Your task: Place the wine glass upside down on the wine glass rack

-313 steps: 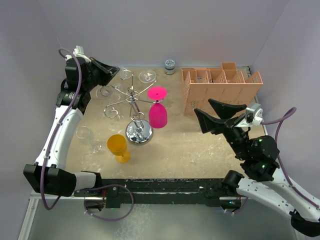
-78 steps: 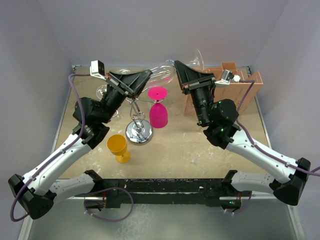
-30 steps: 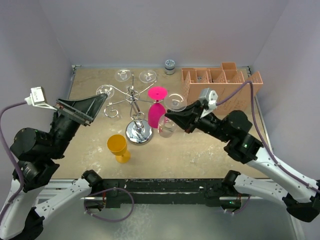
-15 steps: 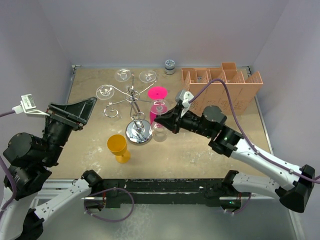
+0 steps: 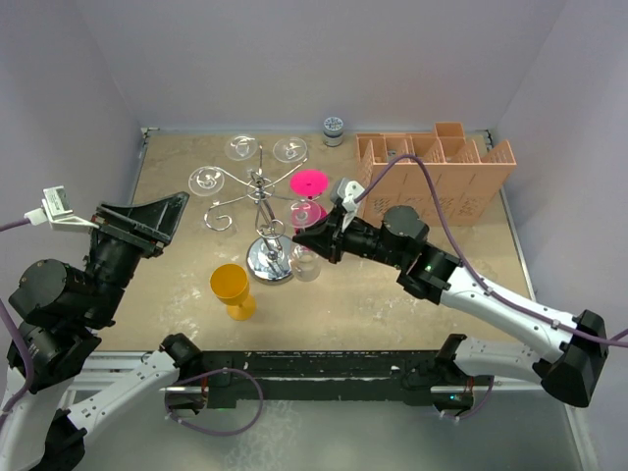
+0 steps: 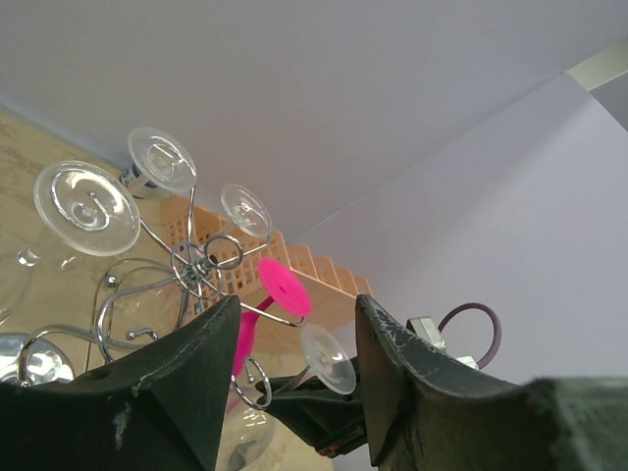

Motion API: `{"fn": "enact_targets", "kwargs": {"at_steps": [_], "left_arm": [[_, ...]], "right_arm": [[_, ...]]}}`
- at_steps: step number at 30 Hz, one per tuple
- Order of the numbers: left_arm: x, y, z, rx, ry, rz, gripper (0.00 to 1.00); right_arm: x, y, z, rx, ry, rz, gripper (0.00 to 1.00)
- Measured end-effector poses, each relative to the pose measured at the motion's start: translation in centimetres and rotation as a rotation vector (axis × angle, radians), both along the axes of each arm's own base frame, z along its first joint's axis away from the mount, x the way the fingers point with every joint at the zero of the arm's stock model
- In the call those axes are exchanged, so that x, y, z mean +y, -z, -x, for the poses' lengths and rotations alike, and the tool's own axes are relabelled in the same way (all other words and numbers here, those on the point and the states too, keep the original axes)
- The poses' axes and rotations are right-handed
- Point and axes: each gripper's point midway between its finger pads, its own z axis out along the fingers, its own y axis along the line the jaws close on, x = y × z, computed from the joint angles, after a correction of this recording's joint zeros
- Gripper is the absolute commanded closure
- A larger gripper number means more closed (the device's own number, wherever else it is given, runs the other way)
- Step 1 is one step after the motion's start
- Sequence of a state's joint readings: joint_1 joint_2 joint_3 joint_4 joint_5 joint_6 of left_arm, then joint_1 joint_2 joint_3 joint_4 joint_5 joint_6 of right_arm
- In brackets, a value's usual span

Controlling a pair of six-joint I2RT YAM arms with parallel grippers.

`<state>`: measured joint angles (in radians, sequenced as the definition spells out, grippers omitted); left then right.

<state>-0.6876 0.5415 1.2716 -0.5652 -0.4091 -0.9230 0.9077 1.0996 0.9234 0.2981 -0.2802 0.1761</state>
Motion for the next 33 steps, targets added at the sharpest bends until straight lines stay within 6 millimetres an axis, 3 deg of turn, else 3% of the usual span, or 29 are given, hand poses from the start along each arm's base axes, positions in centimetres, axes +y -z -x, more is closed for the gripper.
{"fn": "enact_targets", "kwargs": {"at_steps": [11, 23, 33], "left_arm": [[0.1, 0.0, 0.0, 0.001, -0.005, 0.003, 0.52], [0.1, 0.0, -0.1, 0.004, -0.008, 0.009, 0.52], [0.2, 0.3, -0.1, 0.007, -0.013, 0.007, 0.52]], "right_arm": [[1.7, 2.8, 0.1, 0.048, 0.001, 0.044, 1.0], [1.7, 0.7, -1.6, 0.055, 0.106, -0.059, 1.0], [2.5, 1.8, -2.7, 0.076, 0.138, -0.055, 1.0]]}}
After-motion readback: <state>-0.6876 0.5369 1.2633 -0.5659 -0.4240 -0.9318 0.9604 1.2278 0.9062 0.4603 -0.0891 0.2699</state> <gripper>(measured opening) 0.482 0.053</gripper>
